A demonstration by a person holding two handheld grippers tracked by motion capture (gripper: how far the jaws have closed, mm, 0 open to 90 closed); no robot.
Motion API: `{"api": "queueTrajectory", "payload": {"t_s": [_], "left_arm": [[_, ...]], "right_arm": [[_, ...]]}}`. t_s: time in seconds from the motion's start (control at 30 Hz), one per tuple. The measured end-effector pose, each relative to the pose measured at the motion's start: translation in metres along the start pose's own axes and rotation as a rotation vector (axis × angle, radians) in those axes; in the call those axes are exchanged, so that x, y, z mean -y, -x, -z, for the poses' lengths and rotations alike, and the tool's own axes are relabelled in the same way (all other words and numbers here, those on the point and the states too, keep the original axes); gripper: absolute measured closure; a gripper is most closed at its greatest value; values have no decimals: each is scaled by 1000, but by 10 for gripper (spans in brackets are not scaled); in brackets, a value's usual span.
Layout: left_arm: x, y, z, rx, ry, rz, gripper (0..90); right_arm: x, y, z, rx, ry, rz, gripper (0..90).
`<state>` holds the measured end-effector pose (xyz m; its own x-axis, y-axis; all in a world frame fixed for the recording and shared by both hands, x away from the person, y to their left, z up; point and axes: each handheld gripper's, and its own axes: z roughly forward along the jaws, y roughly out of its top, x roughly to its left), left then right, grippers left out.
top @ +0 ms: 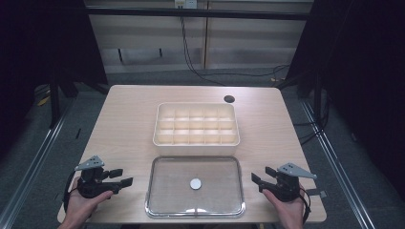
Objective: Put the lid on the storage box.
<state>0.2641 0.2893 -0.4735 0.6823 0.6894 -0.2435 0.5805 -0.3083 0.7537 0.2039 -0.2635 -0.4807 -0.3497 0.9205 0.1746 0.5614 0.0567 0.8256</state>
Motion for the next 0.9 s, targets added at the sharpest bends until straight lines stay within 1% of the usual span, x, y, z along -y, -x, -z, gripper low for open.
{"api": "queueTrajectory", "payload": {"t_s": [0.03, 0.07, 0.1, 0.13, 0.2, 0.23, 0.27, 0.3, 0.33, 0.37, 0.4, 0.43, 0.47, 0.5, 0.53, 0.57, 0.6, 0.63, 0.67, 0.7, 0.73, 0.77, 0.8, 0.83, 0.87, 0.9], "left_arm": [[0, 0, 0, 0, 0, 0, 362], [-1, 2, 1, -8, 6, -21, 362], [-1, 3, 0, 3, 16, -29, 393], [-2, 3, -1, 12, 10, -36, 401], [-2, 4, -2, 7, 12, -39, 406], [-1, 7, -3, 3, 34, -63, 451], [-1, 7, -3, 3, 34, -63, 453], [-1, 8, -4, -4, 46, -81, 453], [-1, 9, -5, -7, 41, -86, 434], [-2, 11, -6, 14, 42, -77, 401], [-3, 12, -6, 43, 46, -75, 420], [-4, 14, -6, 51, 31, -75, 445], [-6, 16, -8, 37, 11, -74, 427], [-7, 17, -9, 38, -1, -66, 372], [-9, 18, -11, 56, -10, -60, 343], [-10, 19, -12, 68, -13, -59, 339], [-12, 22, -16, 71, -26, -69, 317], [-12, 22, -16, 71, -26, -69, 309], [-13, 23, -18, 72, -34, -61, 309], [-17, 24, -21, 83, -45, -57, 291], [-19, 24, -23, 74, -47, -61, 285], [-19, 24, -23, 74, -47, -61, 277], [-21, 24, -24, 72, -48, -58, 262], [-23, 24, -26, 74, -50, -50, 262], [-26, 23, -27, 60, -59, -47, 243], [-27, 23, -28, 60, -58, -40, 243]], "right_arm": [[0, 0, 0, 0, 0, 0, 356], [-1, 1, 0, 1, 6, -3, 356], [-2, 1, 2, -4, 8, -11, 356], [-2, 1, 2, -9, 13, -13, 357], [-3, 0, 3, -5, 12, -12, 362], [-4, -2, 4, -4, 6, -12, 344], [-4, -3, 5, -2, 3, -7, 345], [-4, -3, 5, -2, 3, -7, 345], [-5, -4, 6, -10, -4, -7, 348], [-6, -4, 7, -8, -8, -12, 341], [-7, -5, 8, -13, -6, -19, 337], [-9, -4, 9, -30, -7, -29, 337], [-11, -4, 10, -34, -8, -32, 337], [-12, -5, 11, -33, -7, -35, 336], [-13, -6, 11, -43, -3, -35, 337], [-13, -7, 10, -54, -4, -35, 344], [-15, -10, 6, -69, -14, -23, 347], [-15, -10, 6, -69, -14, -23, 347], [-16, -12, 5, -80, -26, -19, 351], [-20, -17, 3, -80, -41, -1, 360], [-22, -18, 2, -87, -46, 4, 370], [-22, -18, 2, -87, -46, 4, 370], [-27, -20, 0, -92, -61, -1, 385], [-27, -20, 0, -92, -61, -1, 385], [-32, -21, -2, -97, -55, -3, 402], [-32, -21, -2, -97, -55, -3, 402]]}}
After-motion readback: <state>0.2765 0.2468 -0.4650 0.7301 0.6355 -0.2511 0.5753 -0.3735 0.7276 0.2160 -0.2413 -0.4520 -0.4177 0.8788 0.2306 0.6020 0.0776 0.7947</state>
